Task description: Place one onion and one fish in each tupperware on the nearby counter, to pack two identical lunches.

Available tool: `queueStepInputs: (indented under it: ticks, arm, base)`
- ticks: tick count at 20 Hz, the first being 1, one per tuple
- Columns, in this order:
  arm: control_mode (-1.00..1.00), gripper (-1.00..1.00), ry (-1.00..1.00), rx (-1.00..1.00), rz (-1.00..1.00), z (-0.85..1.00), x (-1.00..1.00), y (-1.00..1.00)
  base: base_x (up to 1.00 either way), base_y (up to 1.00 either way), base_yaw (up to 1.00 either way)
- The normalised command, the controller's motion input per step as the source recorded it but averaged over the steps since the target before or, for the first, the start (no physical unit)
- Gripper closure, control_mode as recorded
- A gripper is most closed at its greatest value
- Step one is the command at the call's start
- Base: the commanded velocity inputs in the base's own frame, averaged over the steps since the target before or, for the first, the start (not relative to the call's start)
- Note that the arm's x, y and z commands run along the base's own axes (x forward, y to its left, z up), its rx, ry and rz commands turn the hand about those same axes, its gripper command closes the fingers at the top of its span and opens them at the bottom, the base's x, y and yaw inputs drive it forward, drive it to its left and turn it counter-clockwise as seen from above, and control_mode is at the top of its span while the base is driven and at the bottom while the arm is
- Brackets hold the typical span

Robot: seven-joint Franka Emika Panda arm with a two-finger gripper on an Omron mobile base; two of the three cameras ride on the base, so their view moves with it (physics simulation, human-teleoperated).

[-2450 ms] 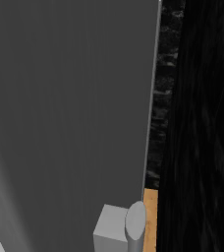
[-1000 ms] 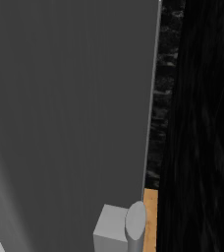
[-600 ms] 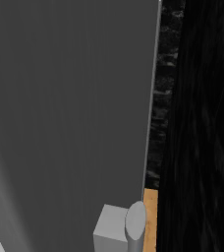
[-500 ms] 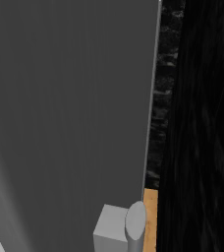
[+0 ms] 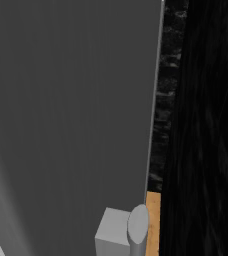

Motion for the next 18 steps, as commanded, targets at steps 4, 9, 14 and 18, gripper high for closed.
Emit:
queueStepInputs:
  ticks: [4,9,14,18]
  arm:
    - [-1.0,-1.0,0.0,0.0,0.03,0.1,0.34,0.0]
    - [-1.0,-1.0,0.01,0.0,0.04,0.0,0.57,0.0]
    - [-1.0,-1.0,0.0,0.0,0.04,-0.2,0.59,0.01]
    - [-1.0,-1.0,0.0,0.0,0.04,-0.34,0.56,0.06]
  base:
    - [0.0,0.0,0.0]
    - [0.0,0.0,0.0]
    - [0.0,0.0,0.0]
    - [0.0,0.0,0.0]
